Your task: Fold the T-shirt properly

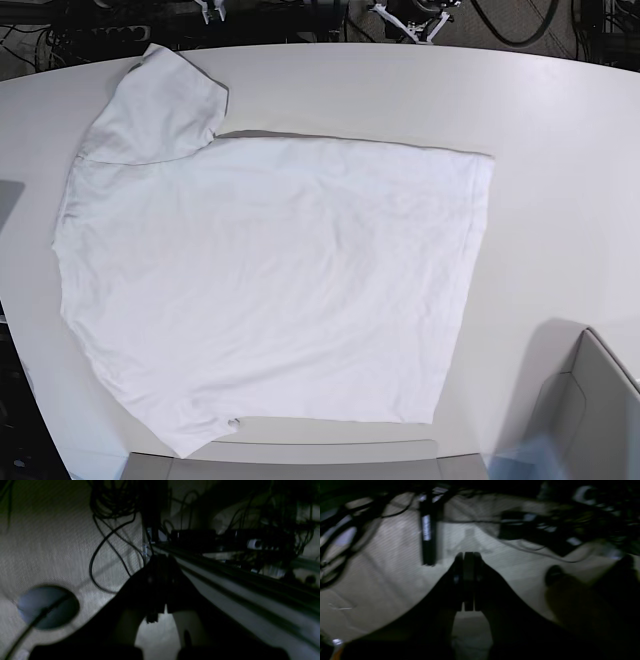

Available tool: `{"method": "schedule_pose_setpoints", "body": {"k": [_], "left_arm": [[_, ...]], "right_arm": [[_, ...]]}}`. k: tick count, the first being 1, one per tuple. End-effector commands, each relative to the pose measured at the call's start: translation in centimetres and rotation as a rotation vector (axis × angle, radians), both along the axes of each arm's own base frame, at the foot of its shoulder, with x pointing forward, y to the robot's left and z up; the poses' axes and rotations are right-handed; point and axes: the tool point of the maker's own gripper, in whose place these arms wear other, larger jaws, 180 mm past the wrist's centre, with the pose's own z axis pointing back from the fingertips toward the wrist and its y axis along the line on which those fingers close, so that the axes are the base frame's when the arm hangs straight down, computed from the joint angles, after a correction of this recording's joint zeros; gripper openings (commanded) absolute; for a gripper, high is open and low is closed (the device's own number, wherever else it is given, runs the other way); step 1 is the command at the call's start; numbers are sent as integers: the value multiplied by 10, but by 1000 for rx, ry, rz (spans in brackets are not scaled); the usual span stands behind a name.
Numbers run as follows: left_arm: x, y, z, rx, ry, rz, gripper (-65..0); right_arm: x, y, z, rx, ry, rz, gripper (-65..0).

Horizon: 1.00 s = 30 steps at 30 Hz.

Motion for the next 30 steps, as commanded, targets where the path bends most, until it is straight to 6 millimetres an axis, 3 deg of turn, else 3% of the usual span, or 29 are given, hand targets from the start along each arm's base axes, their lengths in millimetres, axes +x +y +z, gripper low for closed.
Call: {"method": "schedule_pose_setpoints", "body": {"k": [1, 6, 12, 20, 25, 30], "left_arm": [[-6, 7, 2, 6, 4, 24, -650], [-20, 41, 9, 65, 28, 119, -650], [-44, 63, 27, 121, 31, 100, -650], [-42, 87, 91, 222, -119, 10, -650], [-53, 94, 125, 262, -153, -40, -650], [-51, 127, 162, 364, -199, -30, -650]], "right_arm": [[-17, 3, 3, 7, 17, 5, -650], [-34, 4, 21, 20, -15, 26, -650], [-41, -4, 47, 23, -67, 62, -650], [-40, 0, 93, 57, -160, 117, -650], [-40, 10, 123, 91, -207, 137, -650], [-28, 10, 148, 111, -262, 133, -650]]}}
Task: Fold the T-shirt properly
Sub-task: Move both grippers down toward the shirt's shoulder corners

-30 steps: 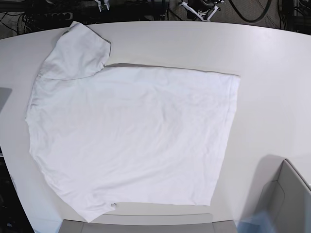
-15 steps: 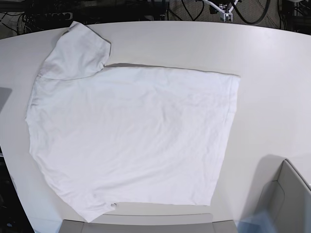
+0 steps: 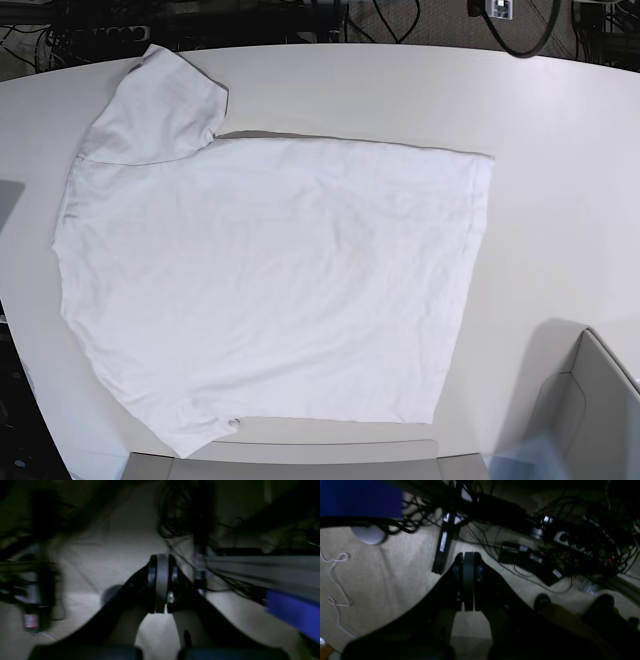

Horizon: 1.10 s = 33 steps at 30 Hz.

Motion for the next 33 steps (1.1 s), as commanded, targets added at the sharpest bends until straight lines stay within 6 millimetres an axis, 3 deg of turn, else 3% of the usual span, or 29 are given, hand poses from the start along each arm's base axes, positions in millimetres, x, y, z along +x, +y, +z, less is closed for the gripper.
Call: {"method": "schedule_pose_setpoints", "body": {"k": [1, 6, 9, 13, 18, 24, 30, 33], "left_arm": [[3, 10, 16, 36, -36, -8, -650], [41, 48, 75, 187, -158, -33, -650], [65, 63, 105, 268, -191, -45, -650], [116, 67, 135, 328, -277, -43, -650], [162, 66, 160, 356, -368, -30, -650], [216, 62, 191, 362, -532, -9, -650], [251, 62, 213, 358, -634, 12, -650], [271, 31, 214, 293, -661, -125, -650]], "right_arm": [[1, -5, 10, 8, -15, -7, -650], [36, -1, 42, 86, -106, -47, -650], [68, 1, 63, 100, -200, -46, -650], [110, 8, 97, 123, -337, -38, -650], [146, 16, 131, 138, -438, -19, -650], [168, 21, 138, 122, -429, 6, -650], [180, 21, 142, 123, -461, 12, -650], [189, 22, 144, 124, -486, 14, -650]]}}
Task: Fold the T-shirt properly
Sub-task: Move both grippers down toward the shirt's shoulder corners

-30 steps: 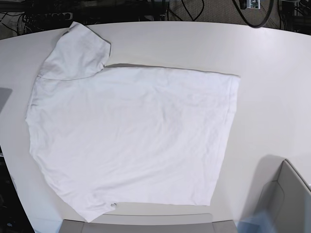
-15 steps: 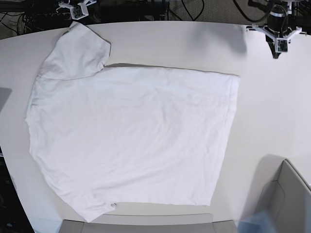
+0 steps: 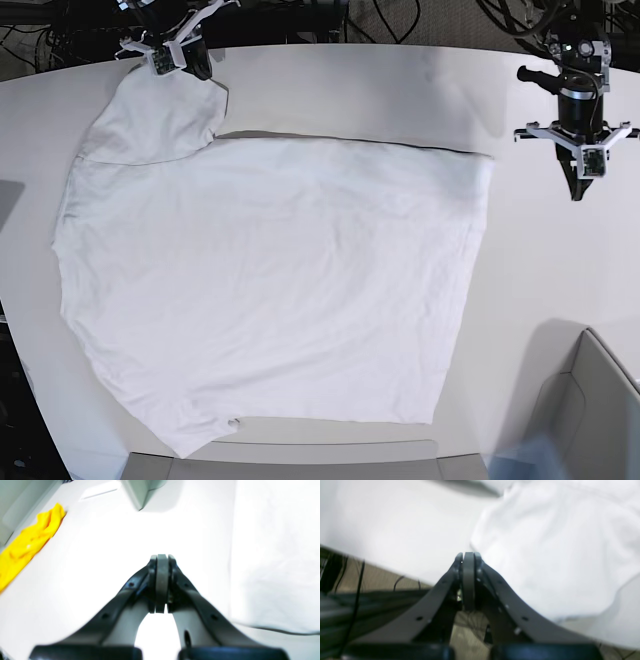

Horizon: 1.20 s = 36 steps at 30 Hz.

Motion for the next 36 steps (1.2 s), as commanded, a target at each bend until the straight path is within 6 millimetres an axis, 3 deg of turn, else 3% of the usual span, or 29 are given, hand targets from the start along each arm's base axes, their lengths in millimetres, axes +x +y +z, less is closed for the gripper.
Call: {"method": "schedule_pose_setpoints", "body": {"k": [1, 7, 9, 14, 23, 26, 28, 30, 36], "left_arm": [[11, -21, 12, -4, -42, -107, -650], [33, -70, 13, -68, -74, -242, -650], [33, -79, 12, -99, -82, -242, -613], [44, -99, 20, -147, -128, -264, -616], [108, -120, 96, -239, -390, -237, -594], [126, -91, 126, -258, -474, -100, -595], [132, -84, 143, -263, -518, -71, -606], [139, -89, 153, -265, -533, -88, -619], [148, -132, 165, -279, -547, -218, -645]], "right_arm": [[6, 3, 9, 16, -38, 8, -650], [33, 2, 20, 17, -115, 5, -650], [39, -1, 23, 3, -133, 18, -650], [41, -4, 24, -11, -140, 34, -650], [59, 2, 32, 35, -191, -37, -650], [62, 5, 35, 52, -203, -55, -650], [63, 5, 35, 51, -206, -54, -650], [63, 5, 35, 49, -205, -52, -649], [61, 5, 34, 50, -200, -50, -649]]}}
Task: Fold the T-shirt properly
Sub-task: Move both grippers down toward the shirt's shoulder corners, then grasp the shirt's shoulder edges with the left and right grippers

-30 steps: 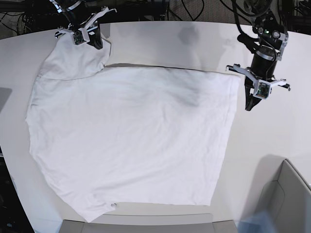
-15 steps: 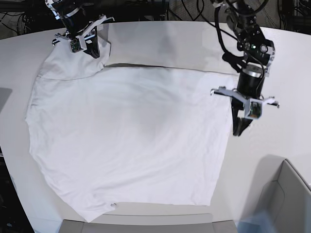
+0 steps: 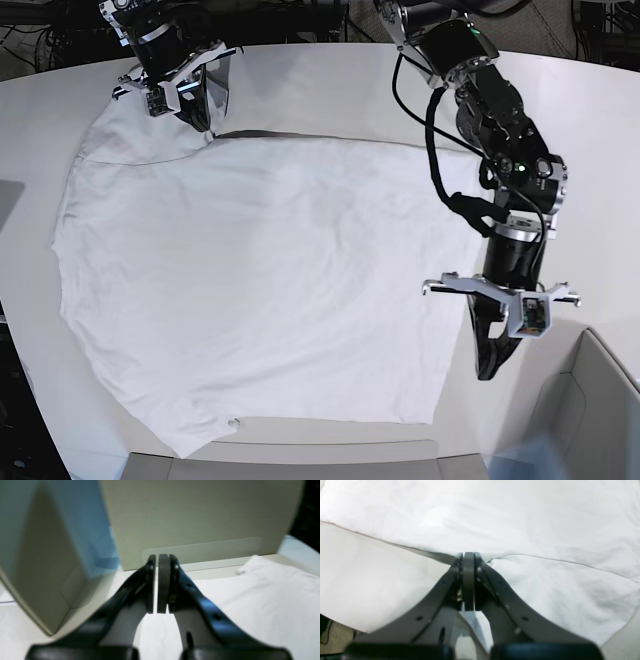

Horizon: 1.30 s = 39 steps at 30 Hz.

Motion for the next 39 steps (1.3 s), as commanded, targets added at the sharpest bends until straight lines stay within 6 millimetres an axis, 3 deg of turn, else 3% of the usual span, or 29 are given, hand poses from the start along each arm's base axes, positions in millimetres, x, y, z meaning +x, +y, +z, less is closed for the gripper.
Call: {"method": "schedule_pose_setpoints", "body": {"k": [1, 4, 6, 8, 10, 13, 16, 20, 24, 28, 32, 35, 39], "left_arm": [[1, -8, 21, -11, -73, -16, -650], [5, -14, 38, -57, -121, -26, -650], [9, -1, 63, -171, -196, 9, -643], [12, 19, 68, -277, -216, 68, -638], [18, 25, 70, -326, -224, 69, -638], [21, 18, 70, -369, -230, 28, -636], [21, -12, 82, -425, -254, -98, -635], [8, -38, 90, -585, -280, -303, -590], [-1, -39, 102, -679, -333, -382, -558], [-3, -37, 66, -587, -230, -330, -558], [-15, -58, 19, -500, -58, -334, -558], [-30, -68, -11, -489, 32, -335, -561], [-45, -57, -45, -454, 129, -303, -561]], "right_arm": [[3, 1, 10, 1, -38, 10, -649], [1, 4, 10, 59, -19, -9, -626], [-3, 7, 6, 118, 26, -24, -590], [-5, 7, 5, 170, 57, -44, -557], [-5, -1, 6, 194, 65, -77, -536], [-3, -18, 8, 175, 54, -112, -535], [3, -39, 14, 122, 35, -118, -534], [10, -56, 25, 172, 26, -141, -531], [9, -75, 36, 318, 44, -231, -525], [1, -103, 46, 398, 61, -329, -450], [-5, -127, 46, 333, 103, -363, -407], [-15, -126, 40, 338, 152, -345, -407], [-27, -122, 24, 368, 200, -316, -407]]}}
